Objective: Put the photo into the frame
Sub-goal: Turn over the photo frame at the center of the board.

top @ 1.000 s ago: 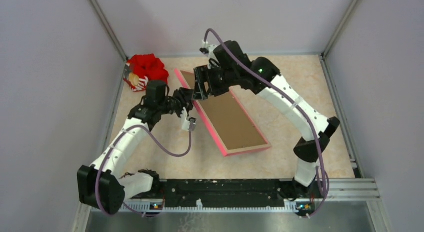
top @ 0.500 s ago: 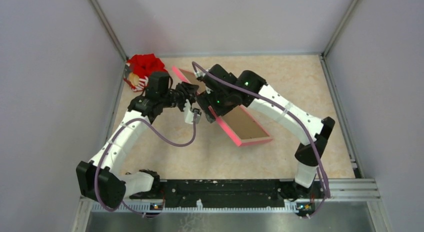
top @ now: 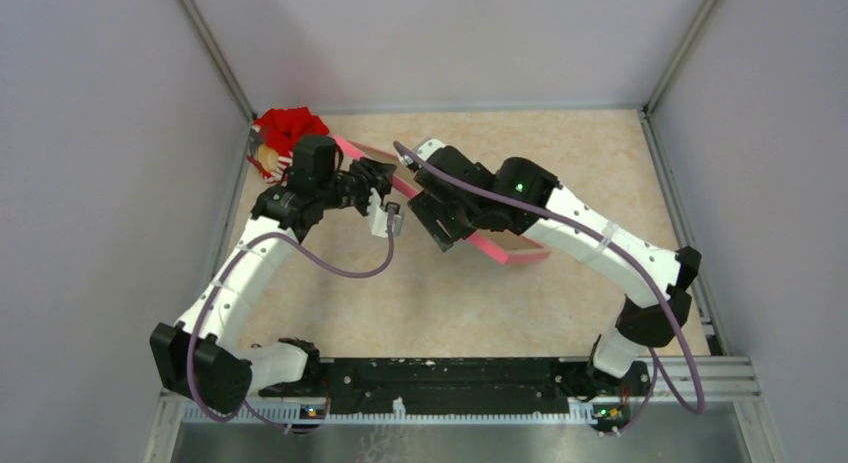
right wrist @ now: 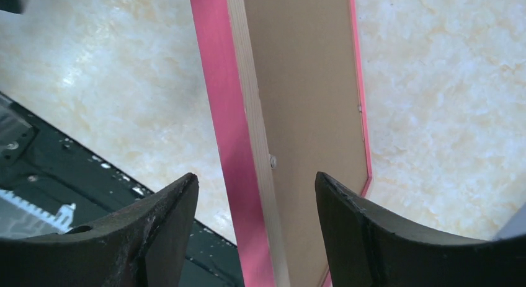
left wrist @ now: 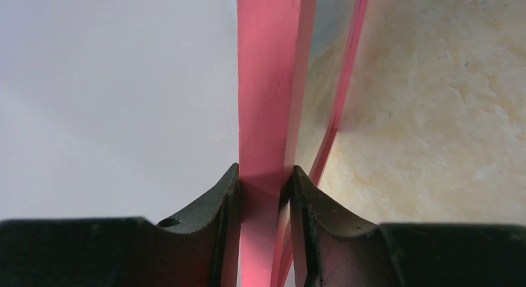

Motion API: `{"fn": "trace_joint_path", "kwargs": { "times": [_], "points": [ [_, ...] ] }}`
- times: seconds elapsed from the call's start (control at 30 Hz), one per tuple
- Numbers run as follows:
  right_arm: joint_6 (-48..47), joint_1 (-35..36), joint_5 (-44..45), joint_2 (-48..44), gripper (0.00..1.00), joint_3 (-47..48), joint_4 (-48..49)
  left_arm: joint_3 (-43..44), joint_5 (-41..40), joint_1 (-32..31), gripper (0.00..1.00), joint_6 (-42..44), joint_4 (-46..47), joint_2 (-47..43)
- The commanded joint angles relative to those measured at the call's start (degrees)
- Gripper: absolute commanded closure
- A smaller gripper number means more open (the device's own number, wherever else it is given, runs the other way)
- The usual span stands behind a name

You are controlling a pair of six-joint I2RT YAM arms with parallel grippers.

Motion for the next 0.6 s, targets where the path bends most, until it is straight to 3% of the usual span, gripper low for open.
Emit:
{"fn": "trace_joint_path", "kwargs": {
  "times": [0.0,0.23,0.3,0.43,0.5,0.57],
  "points": [
    [-2.87,1.05,5.68,-1.08,0.32,-2.71,1.85,3.70,4.62,-0.03,0.70,-4.29,4.58,-1.43],
    [-7.04,1.06,8.67,-4.35,0.40,-11.57,11.09,3.19,5.16,0.02,0.71,-5.38,5.63,-2.25],
    [-7.92,1.05,9.24,-4.66,0.49,-13.45,13.82,3.07,4.97,-0.03,0.71,-5.50,6.11,-2.46],
    [-8.74,1.01,11.02,-4.28,0.85,-13.42,16.30,2.77,4.99,-0.05,0.70,-5.40,7.10,-2.77],
    [-8.88,1.01,10.81,-4.90,0.91,-12.90,17.92,1.37,4.94,-0.04,0.60,-6.69,10.56,-3.45],
    [-8.82,1.05,10.52,-5.38,0.93,-11.67,19.16,-0.35,4.63,-0.01,0.41,-9.23,15.02,-4.33]
  ]
}}
